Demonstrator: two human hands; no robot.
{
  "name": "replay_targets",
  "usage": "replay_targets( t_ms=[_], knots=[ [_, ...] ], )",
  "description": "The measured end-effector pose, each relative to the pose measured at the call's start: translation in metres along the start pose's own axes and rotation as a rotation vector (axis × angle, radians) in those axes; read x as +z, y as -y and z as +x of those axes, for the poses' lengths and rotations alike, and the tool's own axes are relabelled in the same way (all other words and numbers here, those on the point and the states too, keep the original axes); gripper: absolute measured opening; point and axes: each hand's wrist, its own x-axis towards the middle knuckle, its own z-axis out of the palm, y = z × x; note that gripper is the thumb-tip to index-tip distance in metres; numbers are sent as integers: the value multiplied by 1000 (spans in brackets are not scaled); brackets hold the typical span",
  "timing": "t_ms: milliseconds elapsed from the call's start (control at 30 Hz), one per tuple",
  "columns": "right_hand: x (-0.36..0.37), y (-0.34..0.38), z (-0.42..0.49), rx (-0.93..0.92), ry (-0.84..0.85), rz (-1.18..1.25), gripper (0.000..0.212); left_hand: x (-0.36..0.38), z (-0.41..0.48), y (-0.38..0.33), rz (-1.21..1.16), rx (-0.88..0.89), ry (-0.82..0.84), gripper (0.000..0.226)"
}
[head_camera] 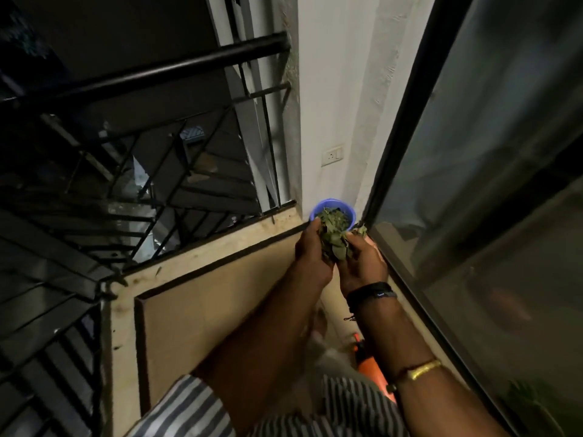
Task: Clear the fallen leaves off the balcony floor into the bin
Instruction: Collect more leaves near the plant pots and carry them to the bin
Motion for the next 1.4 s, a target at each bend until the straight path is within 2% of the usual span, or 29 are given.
replay_targets(
  t_ms=[167,367,467,533,633,767,900,967,1000,1100,1167,1233,1300,1400],
  knots=[
    [44,-5,113,19,-89,32,36,28,116,-28,9,-33,15,49],
    [94,10,250,92,-195,38,35,70,258,-57,95,-203,-1,47],
    [111,7,318,100,-316,55,41,89,326,-62,138,-281,-1,39],
    [113,2,366,117,-410,51,34,96,372,-58,164,-357,-18,46],
    [112,-16,435,158,-413,-5,18,90,442,-41,226,-387,-36,64],
    [84,-60,533,199,-548,-9,19,72,548,-2,359,-422,-49,71],
    [47,-101,625,267,-626,-13,27,64,642,26,436,-429,-39,64],
    [34,-114,660,282,-611,7,29,61,677,34,513,-463,-30,80],
    [32,-116,674,287,-603,10,29,60,689,36,535,-486,-32,85],
    [20,-122,707,287,-640,2,32,50,720,41,550,-506,-36,81],
    [17,-120,712,259,-697,-32,33,53,716,30,560,-509,-54,90],
    [17,-116,704,227,-705,-59,24,68,692,12,551,-470,-75,77],
    [23,-103,682,185,-701,-46,19,79,669,-2,501,-524,-70,63],
    [45,-73,631,137,-677,102,13,105,622,-27,423,-537,-42,57]
  ],
)
